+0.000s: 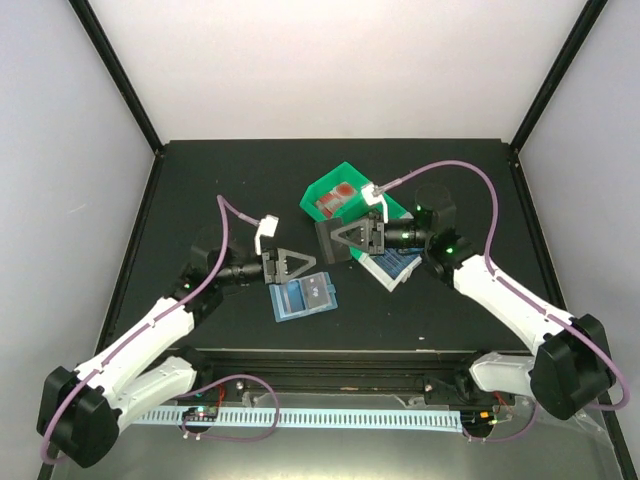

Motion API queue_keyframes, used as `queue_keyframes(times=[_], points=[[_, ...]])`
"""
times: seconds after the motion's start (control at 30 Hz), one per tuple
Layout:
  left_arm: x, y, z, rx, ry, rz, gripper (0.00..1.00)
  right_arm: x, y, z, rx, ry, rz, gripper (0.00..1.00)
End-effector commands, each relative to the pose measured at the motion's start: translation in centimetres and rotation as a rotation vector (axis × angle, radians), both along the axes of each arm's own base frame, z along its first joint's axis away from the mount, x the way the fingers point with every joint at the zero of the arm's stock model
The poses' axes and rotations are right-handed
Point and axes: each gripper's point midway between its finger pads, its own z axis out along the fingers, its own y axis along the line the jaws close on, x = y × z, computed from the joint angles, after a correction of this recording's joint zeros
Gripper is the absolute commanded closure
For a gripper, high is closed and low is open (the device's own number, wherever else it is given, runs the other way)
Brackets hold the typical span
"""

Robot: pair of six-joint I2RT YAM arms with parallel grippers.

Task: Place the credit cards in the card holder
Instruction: Pick up the credit card from the storage box, then insert the credit card into the card holder.

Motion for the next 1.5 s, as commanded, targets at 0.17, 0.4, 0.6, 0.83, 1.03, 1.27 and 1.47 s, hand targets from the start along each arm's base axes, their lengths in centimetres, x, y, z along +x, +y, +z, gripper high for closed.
queue_keyframes(times=[0.17,0.4,0.6,0.83,1.03,1.27,1.47], points=[[-1.0,-1.0,3.9,-0.163,-0.014,-0.066,0.49,-4.0,2.4,1.2,0.081,0.036,0.171,0.99],[-1.3,-1.1,3.3,-0.168,-0.011,-0.080,0.72,-3.5,3.0,0.6,0.080,0.063,0.167,0.99],[-1.1,-1.1,3.3,-0.157,-0.030,-0.074,0.98,-2.9,3.2,-0.2,0.062,0.060,0.155,0.95],[1.8,1.7,-3.1,0.151,0.039,0.173,0.98,-0.6,2.1,-5.5,-0.190,0.032,-0.018,0.51],[2.6,5.9,-12.2,0.436,0.234,0.329,0.99,0.6,0.9,-12.6,-0.419,0.092,-0.112,0.49],[1.3,5.9,-17.3,0.488,0.376,0.270,0.99,2.2,0.7,-19.6,-0.792,0.071,-0.248,0.49],[1.1,6.1,-19.1,0.515,0.433,0.251,0.99,2.0,1.3,-23.7,-0.994,0.042,-0.283,0.50]])
